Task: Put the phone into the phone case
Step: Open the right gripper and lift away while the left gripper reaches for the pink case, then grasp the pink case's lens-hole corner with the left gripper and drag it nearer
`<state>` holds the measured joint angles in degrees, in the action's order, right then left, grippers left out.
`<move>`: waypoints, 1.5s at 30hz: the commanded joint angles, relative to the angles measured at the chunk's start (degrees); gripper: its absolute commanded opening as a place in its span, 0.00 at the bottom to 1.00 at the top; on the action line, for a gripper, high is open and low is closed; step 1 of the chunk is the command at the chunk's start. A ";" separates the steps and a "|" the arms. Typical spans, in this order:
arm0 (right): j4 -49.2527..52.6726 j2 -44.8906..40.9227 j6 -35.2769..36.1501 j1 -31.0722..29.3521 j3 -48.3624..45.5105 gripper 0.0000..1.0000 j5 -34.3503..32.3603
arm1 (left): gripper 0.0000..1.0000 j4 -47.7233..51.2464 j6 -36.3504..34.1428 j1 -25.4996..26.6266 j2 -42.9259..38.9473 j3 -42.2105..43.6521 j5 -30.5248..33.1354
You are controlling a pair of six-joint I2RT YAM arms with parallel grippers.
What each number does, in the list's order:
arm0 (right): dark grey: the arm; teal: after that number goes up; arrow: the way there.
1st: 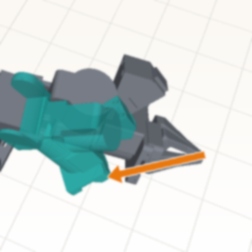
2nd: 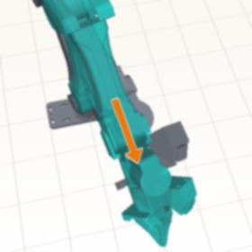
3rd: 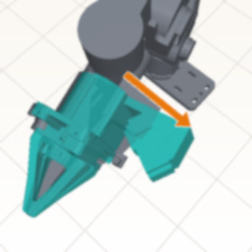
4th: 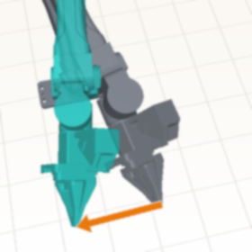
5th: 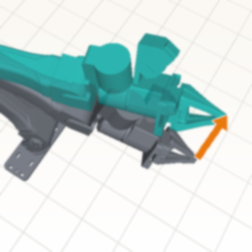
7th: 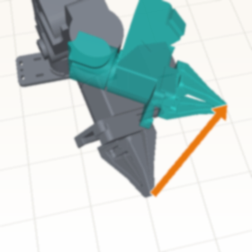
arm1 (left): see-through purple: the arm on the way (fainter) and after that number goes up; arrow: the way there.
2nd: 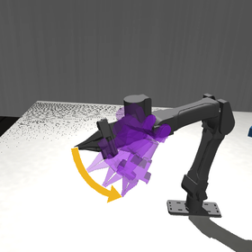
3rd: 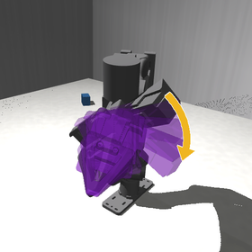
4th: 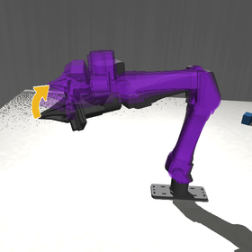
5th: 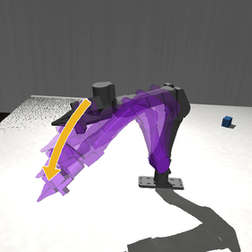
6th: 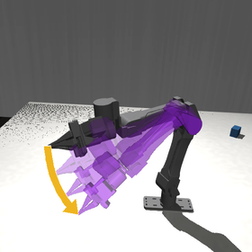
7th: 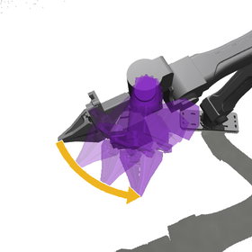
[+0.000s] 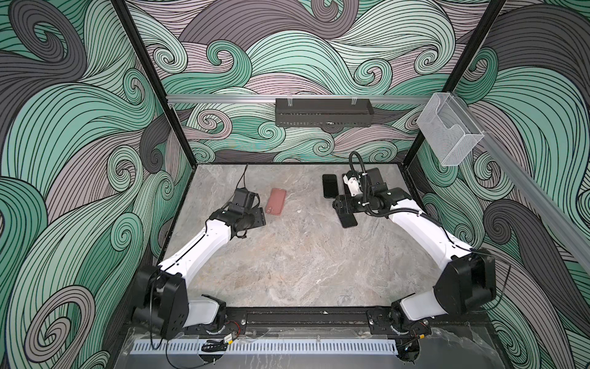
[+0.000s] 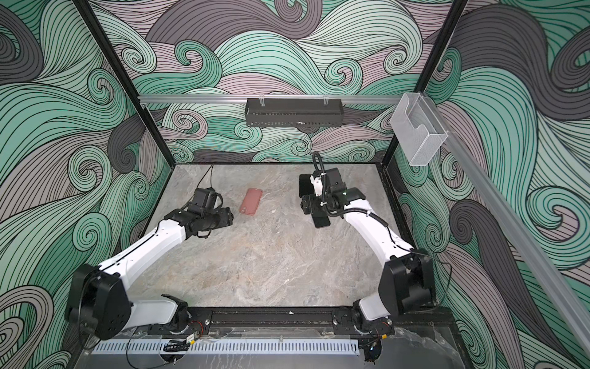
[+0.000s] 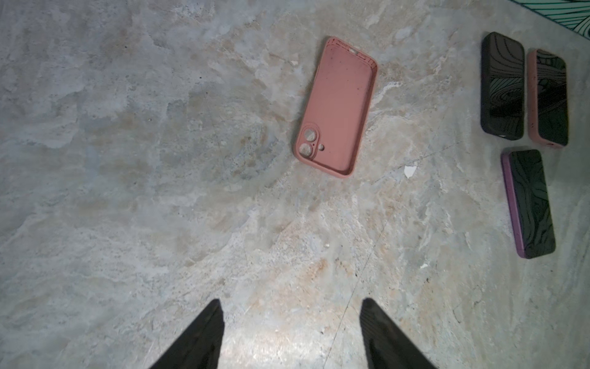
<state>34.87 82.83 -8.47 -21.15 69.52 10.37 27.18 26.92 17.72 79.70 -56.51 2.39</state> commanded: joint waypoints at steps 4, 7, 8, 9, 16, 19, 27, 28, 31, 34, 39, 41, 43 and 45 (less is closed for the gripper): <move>-1.85 -7.40 -3.22 -1.85 -7.46 0.84 1.72 | 0.60 5.00 -7.29 -3.54 15.17 -14.61 -5.46; -3.35 -9.78 -4.26 -2.43 -10.71 0.84 2.11 | 0.54 7.26 -8.87 -4.11 21.93 -20.51 -6.25; -3.69 -10.16 -4.36 -2.50 -11.45 0.84 2.28 | 0.54 7.75 -9.07 -4.18 23.90 -22.12 -6.90; -3.68 -10.43 -4.16 -2.57 -11.72 0.84 2.39 | 0.54 8.04 -9.29 -4.21 25.29 -23.46 -7.54; -2.65 -10.84 -4.07 -3.15 -11.65 0.84 2.47 | 0.53 11.61 -12.16 -4.47 35.58 -32.86 -7.92; -2.62 -11.08 -4.79 -3.53 -11.98 0.83 2.14 | 0.50 12.63 -13.02 -4.53 38.93 -35.85 -8.71; -2.09 -12.15 -5.30 -4.25 -12.91 0.81 0.53 | 0.42 13.41 -13.47 -4.48 43.95 -38.23 -9.60; -2.15 -12.25 -5.49 -4.30 -13.03 0.81 0.39 | 0.40 13.37 -13.47 -4.52 44.28 -38.23 -9.69; -2.53 -12.50 -5.81 -4.30 -13.46 0.81 0.38 | 0.36 13.73 -13.73 -4.53 45.28 -38.32 -9.93; -2.92 -12.46 -6.15 -4.45 -13.70 0.80 0.04 | 0.34 13.86 -13.91 -4.53 45.67 -38.08 -9.91; -2.84 -12.26 -6.18 -4.56 -13.76 0.80 -0.06 | 0.23 13.95 -14.49 -4.53 45.72 -37.03 -9.69; -2.75 -12.25 -6.12 -4.52 -13.80 0.80 -0.13 | 0.20 14.04 -14.85 -4.52 45.49 -36.15 -9.69; -2.92 -12.32 -6.05 -4.52 -14.03 0.80 -0.27 | 0.16 13.99 -15.29 -4.42 44.89 -34.77 -9.76; -2.97 -12.32 -6.12 -4.52 -14.26 0.80 -0.38 | 0.12 13.89 -15.66 -4.27 43.70 -33.19 -9.60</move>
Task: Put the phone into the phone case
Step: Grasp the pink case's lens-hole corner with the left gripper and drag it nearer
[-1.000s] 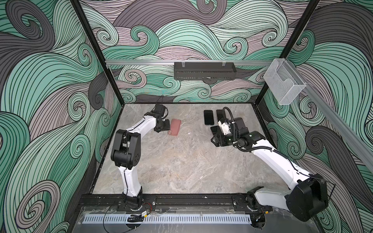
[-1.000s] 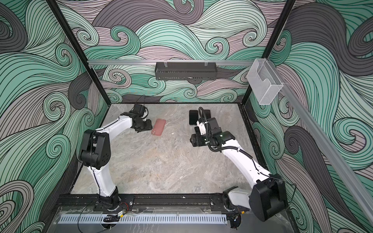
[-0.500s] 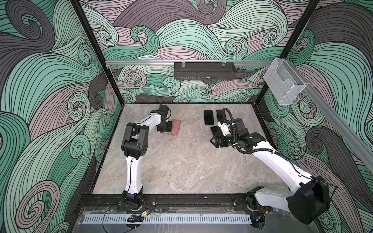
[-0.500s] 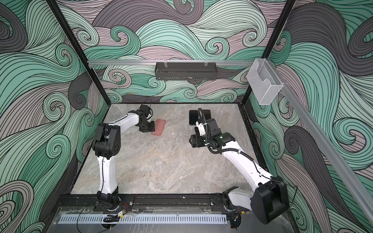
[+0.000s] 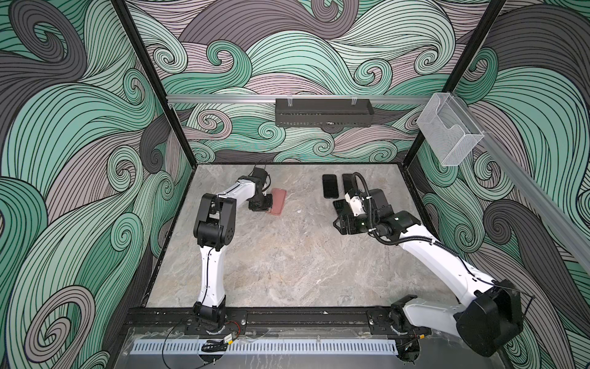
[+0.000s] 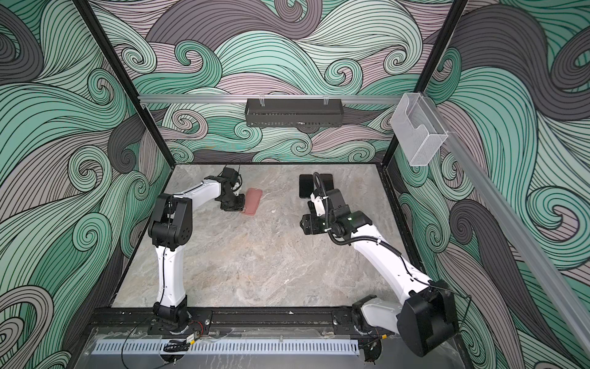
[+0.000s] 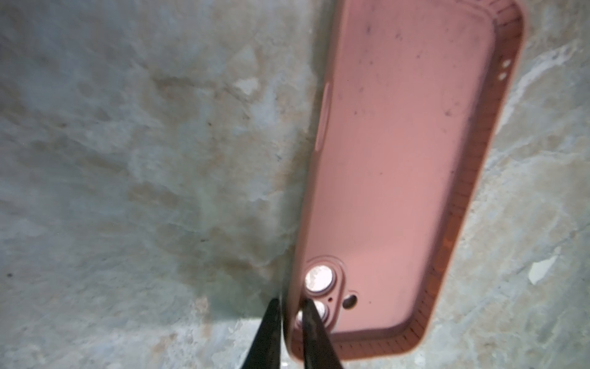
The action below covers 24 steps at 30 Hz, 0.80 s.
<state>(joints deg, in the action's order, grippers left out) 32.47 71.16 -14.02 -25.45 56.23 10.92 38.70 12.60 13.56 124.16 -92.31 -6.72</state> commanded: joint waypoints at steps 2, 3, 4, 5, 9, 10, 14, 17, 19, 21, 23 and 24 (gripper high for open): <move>-0.65 -0.58 -0.57 -0.26 -1.12 0.80 -0.99 | 0.08 2.30 -1.66 -0.09 -2.30 4.17 -0.28; -0.59 -0.58 -0.27 -0.30 -1.21 0.80 -0.98 | 0.05 2.37 -2.00 0.10 -3.48 4.90 0.57; -0.07 -0.58 0.24 -0.29 -1.06 0.80 -1.12 | 0.03 2.74 -2.22 0.36 -4.57 5.47 1.65; 0.52 -0.66 0.91 -0.30 -0.93 0.80 -1.52 | 0.01 3.33 -2.61 0.64 -5.52 5.80 2.49; 2.82 -2.06 2.87 -0.30 -0.94 0.80 -5.30 | 0.00 6.62 -5.44 2.67 -9.73 6.53 4.54; 3.19 -2.54 3.35 -0.30 -1.06 0.81 -6.15 | 0.00 7.59 -6.24 3.42 -10.75 6.77 4.99; 4.27 -4.23 4.00 -0.21 -1.62 0.81 -8.56 | 0.00 10.47 -9.81 7.55 -14.58 8.47 5.87; 4.30 -5.16 4.09 -0.22 -2.60 0.82 -10.54 | 0.00 11.23 -11.63 11.13 -17.66 10.41 6.26; 4.48 -5.30 4.00 -0.22 -3.09 0.82 -12.68 | 0.00 11.28 -12.65 14.26 -19.54 12.19 7.03; 4.97 -5.15 4.17 -0.18 -3.14 0.82 -14.51 | 0.00 11.65 -13.73 17.40 -20.99 14.00 7.77; 5.58 -4.70 4.44 -0.10 -3.10 0.82 -15.51 | 0.00 11.61 -13.80 20.59 -22.06 16.34 7.61; 5.87 -4.38 4.52 -0.04 -3.05 0.82 -15.75 | 0.00 10.97 -13.42 22.34 -22.65 17.82 7.44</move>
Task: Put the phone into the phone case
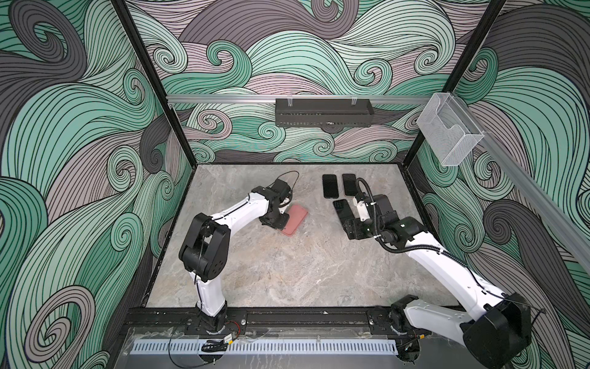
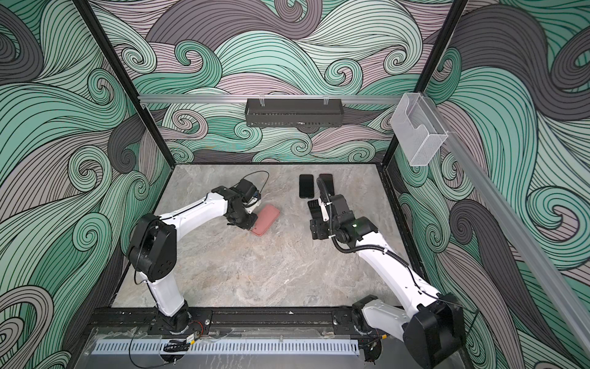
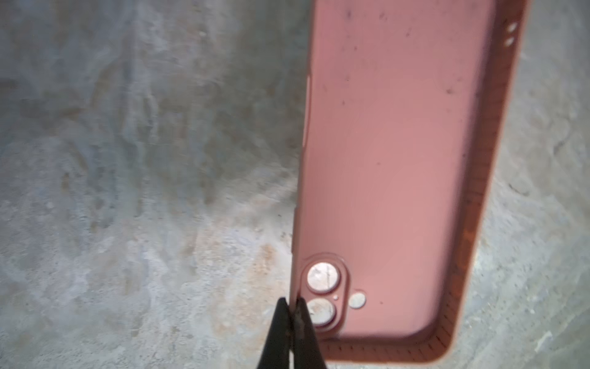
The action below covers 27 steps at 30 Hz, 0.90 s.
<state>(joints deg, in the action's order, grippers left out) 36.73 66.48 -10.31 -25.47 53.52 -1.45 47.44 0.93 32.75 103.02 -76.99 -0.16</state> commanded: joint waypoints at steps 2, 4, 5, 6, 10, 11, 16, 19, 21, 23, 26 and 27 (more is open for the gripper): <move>1.81 1.01 0.90 0.06 -0.34 0.81 -3.16 | 0.00 0.74 -0.39 6.44 -2.92 5.18 1.29; 2.00 1.90 0.90 0.07 -0.42 0.81 -2.12 | 0.00 -1.53 1.73 9.63 -4.45 8.06 1.74; 2.01 2.39 0.91 0.07 -0.49 0.80 -1.38 | 0.00 -2.60 2.46 10.83 -5.08 9.31 1.96; 2.04 2.88 0.89 0.07 -0.53 0.80 -0.58 | 0.00 -3.62 3.13 12.16 -5.53 10.57 2.40; 1.45 5.66 0.34 0.16 -0.61 0.78 3.05 | 0.00 -6.20 5.04 15.20 -5.90 14.05 5.42; 1.37 6.40 0.20 0.11 -0.68 0.78 4.10 | 0.00 -6.27 5.53 15.62 -5.68 14.21 6.03; -1.36 10.04 -0.91 0.07 -1.29 0.73 10.25 | 0.08 -7.80 7.50 17.29 -5.27 15.12 7.87; -2.33 11.75 -1.79 0.08 -1.36 0.70 13.08 | 0.34 -7.71 10.05 17.72 -5.72 15.50 10.12; -3.07 12.76 -2.29 -0.01 -1.64 0.69 14.65 | 0.44 -8.06 12.60 17.81 -7.48 16.70 11.45; -3.56 13.70 -2.60 -0.19 -1.66 0.67 15.71 | 0.49 -7.86 15.96 17.78 -9.33 17.93 12.98; -4.50 15.43 -2.40 -0.94 -1.16 0.66 17.15 | 0.51 -5.55 23.64 17.71 -12.43 18.90 12.62; -4.89 16.25 -2.22 -1.14 -0.89 0.67 17.57 | 0.51 -5.62 26.92 17.76 -13.60 19.61 10.48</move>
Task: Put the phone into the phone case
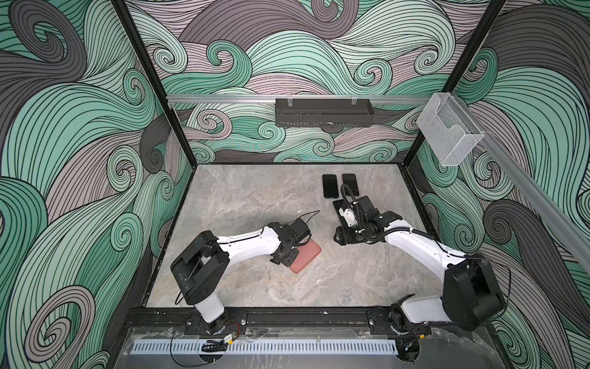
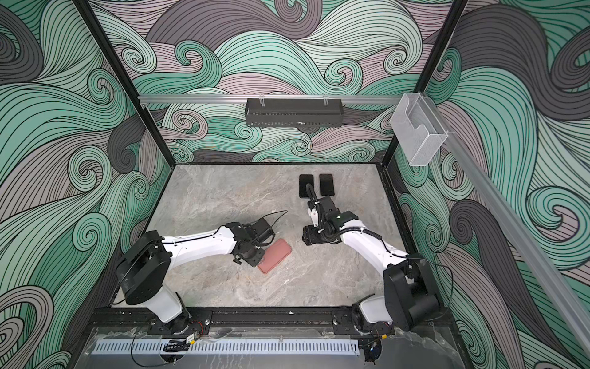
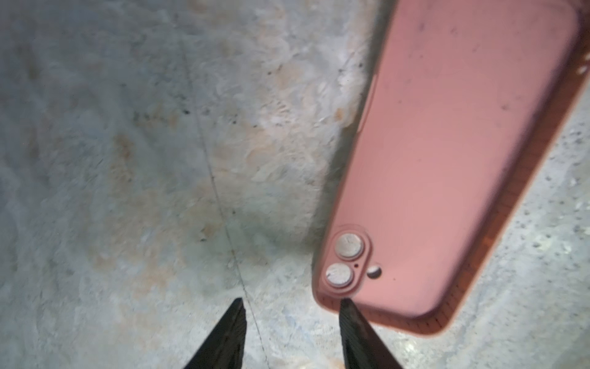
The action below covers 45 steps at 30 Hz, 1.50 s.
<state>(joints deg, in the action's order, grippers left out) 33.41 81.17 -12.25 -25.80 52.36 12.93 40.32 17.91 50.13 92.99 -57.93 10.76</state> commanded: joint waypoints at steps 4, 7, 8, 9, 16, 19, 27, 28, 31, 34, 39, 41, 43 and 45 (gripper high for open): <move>-2.67 5.92 0.29 -1.69 1.91 0.66 5.01 | 0.53 -7.45 21.73 1.44 -10.84 8.02 -10.72; -3.75 9.03 0.56 -2.44 3.21 0.66 6.41 | 0.56 -14.82 31.67 1.77 -18.27 15.78 -12.34; -4.12 9.97 0.61 -2.66 3.55 0.66 6.94 | 0.56 -16.58 34.70 1.80 -20.33 18.03 -12.36; -4.48 10.91 0.63 -2.89 3.94 0.66 7.45 | 0.56 -18.10 36.89 1.73 -22.26 20.05 -12.48; -6.56 17.75 0.97 -4.27 7.65 0.63 10.14 | 0.53 -27.83 41.52 1.70 -25.58 26.79 -14.12; -6.85 20.95 1.13 -4.72 9.40 0.63 11.13 | 0.48 -30.80 43.01 1.70 -23.35 27.13 -16.08; -6.45 24.46 1.00 -6.26 10.90 0.63 12.21 | 0.37 -38.63 49.10 1.30 -18.65 29.89 -18.08; -6.37 24.48 1.00 -6.61 10.79 0.62 12.29 | 0.36 -38.47 49.74 1.28 -18.32 30.11 -17.90; -6.17 24.51 0.85 -7.57 10.24 0.62 12.22 | 0.35 -38.24 51.15 1.02 -17.96 30.55 -17.04; -6.17 24.40 0.59 -8.35 9.53 0.62 11.87 | 0.35 -37.58 51.58 0.76 -17.65 30.51 -16.25; -6.04 23.62 0.21 -9.18 8.03 0.61 11.72 | 0.29 -39.16 51.61 -0.44 -15.74 29.84 -16.04; -5.54 23.26 0.21 -9.38 7.35 0.60 11.64 | 0.25 -39.83 51.63 -1.05 -14.44 29.15 -16.05; -5.04 22.72 0.36 -9.49 6.65 0.59 11.61 | 0.22 -39.81 51.36 -1.51 -12.76 28.11 -16.13; -4.71 21.70 0.23 -9.75 5.61 0.57 11.76 | 0.21 -39.66 50.97 -1.85 -11.03 27.36 -16.04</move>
<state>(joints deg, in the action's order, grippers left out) 25.65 103.81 -12.12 -34.85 60.31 24.45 0.86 69.17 49.06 79.68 -28.73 -6.22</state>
